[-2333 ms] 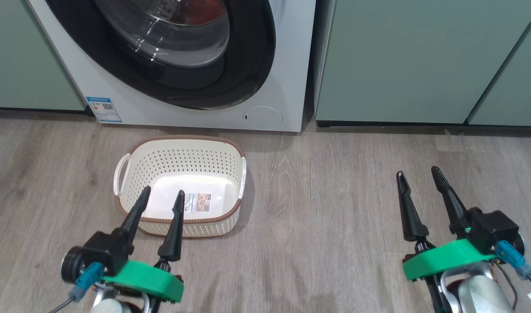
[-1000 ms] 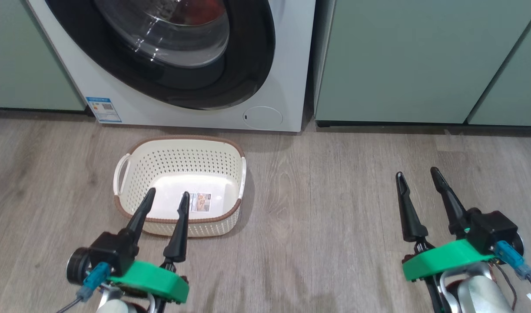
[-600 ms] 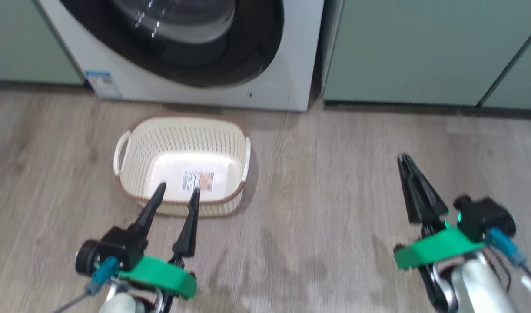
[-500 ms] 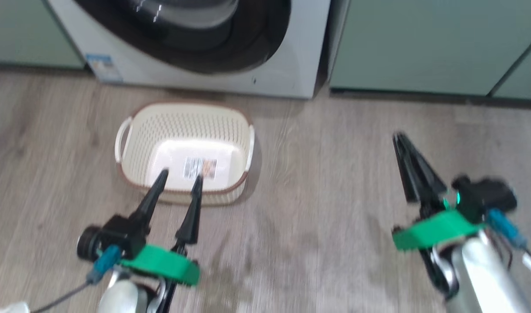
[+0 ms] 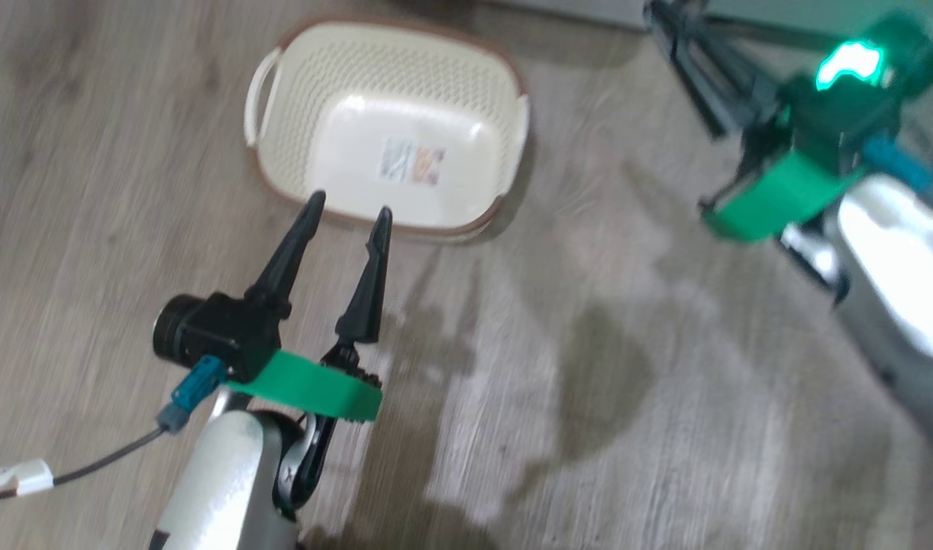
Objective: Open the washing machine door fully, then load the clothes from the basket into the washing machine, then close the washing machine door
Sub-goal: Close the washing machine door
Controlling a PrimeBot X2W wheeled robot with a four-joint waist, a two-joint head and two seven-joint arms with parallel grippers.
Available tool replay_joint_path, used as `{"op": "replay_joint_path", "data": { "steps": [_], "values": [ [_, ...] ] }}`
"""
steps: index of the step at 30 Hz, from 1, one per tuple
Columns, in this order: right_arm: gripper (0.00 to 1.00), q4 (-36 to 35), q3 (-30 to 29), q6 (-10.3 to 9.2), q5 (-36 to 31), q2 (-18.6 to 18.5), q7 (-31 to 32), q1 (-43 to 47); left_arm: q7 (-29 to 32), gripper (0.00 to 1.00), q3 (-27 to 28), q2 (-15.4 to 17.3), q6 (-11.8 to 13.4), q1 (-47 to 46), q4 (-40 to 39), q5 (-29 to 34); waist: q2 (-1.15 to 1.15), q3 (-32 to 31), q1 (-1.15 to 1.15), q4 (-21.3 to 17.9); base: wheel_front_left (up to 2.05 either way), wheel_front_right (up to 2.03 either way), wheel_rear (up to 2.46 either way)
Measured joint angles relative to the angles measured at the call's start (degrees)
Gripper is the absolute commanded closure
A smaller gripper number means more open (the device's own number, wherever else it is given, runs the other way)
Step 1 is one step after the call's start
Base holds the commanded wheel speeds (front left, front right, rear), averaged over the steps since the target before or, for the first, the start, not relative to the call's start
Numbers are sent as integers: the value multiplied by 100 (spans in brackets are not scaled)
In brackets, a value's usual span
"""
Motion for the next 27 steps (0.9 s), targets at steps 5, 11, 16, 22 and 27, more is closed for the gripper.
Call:
{"op": "replay_joint_path", "data": {
  "steps": [5,11,16,22,27],
  "values": [
    [100,597,571,0,252,-298,-1,-1117,-1,0,-153,-18,100,-188,-77,-146,0,459,0,324,0,0,0],
    [100,1381,1179,0,432,-455,-1,-2321,-1,0,-286,-32,204,-394,-189,-290,0,931,1,608,0,0,0],
    [100,2064,1382,0,490,-466,-1,-3071,-1,0,-372,-43,263,-488,-196,-350,0,1180,1,767,0,0,0],
    [100,2762,1497,3,503,-464,-8,-3582,-1,0,-466,-46,300,-577,-211,-391,0,1319,1,876,0,0,0],
    [100,3205,1543,3,497,-464,-9,-3946,-1,0,-493,-51,352,-608,-259,-443,0,1421,0,950,0,0,0]
  ]
}}
